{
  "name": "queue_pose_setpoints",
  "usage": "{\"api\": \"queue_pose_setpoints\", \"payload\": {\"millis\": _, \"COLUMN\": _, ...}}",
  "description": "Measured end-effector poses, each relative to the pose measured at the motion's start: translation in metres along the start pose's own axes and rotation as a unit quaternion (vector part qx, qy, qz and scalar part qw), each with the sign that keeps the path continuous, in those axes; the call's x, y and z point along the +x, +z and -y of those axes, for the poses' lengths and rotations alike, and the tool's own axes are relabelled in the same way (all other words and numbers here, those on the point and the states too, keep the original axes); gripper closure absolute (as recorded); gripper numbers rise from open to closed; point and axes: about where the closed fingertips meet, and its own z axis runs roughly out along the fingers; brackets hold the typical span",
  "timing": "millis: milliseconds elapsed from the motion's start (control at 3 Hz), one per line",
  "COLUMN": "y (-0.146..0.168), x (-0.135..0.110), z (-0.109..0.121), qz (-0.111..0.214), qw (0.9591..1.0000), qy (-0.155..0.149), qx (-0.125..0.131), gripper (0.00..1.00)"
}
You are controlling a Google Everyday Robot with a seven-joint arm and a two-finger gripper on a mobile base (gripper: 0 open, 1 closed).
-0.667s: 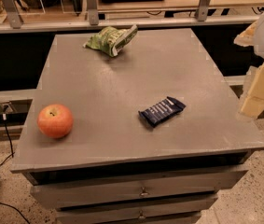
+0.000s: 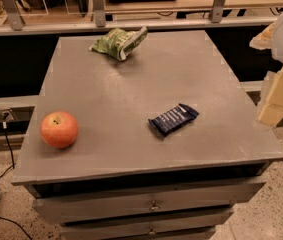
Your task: Move rxbar blueberry near green jalapeno chip bag
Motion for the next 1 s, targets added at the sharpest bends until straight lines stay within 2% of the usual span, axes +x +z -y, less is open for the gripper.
{"api": "queue_pose_setpoints", "payload": {"millis": 333, "y": 0.021, "x": -0.013, "z": 0.006, "qz": -0.012, "qw": 0.9988, "qy": -0.044, "qx": -0.014, "gripper": 0.00}}
{"api": "queue_pose_setpoints", "payload": {"millis": 667, "y": 0.059, "x": -0.033, "z": 0.013, "qz": -0.040, "qw": 0.9914, "qy": -0.120, "qx": -0.034, "gripper": 0.00}}
{"api": "queue_pose_setpoints", "payload": {"millis": 1000, "y": 0.100, "x": -0.050, "z": 0.013, "qz": -0.063, "qw": 0.9779, "qy": -0.190, "qx": -0.059, "gripper": 0.00}}
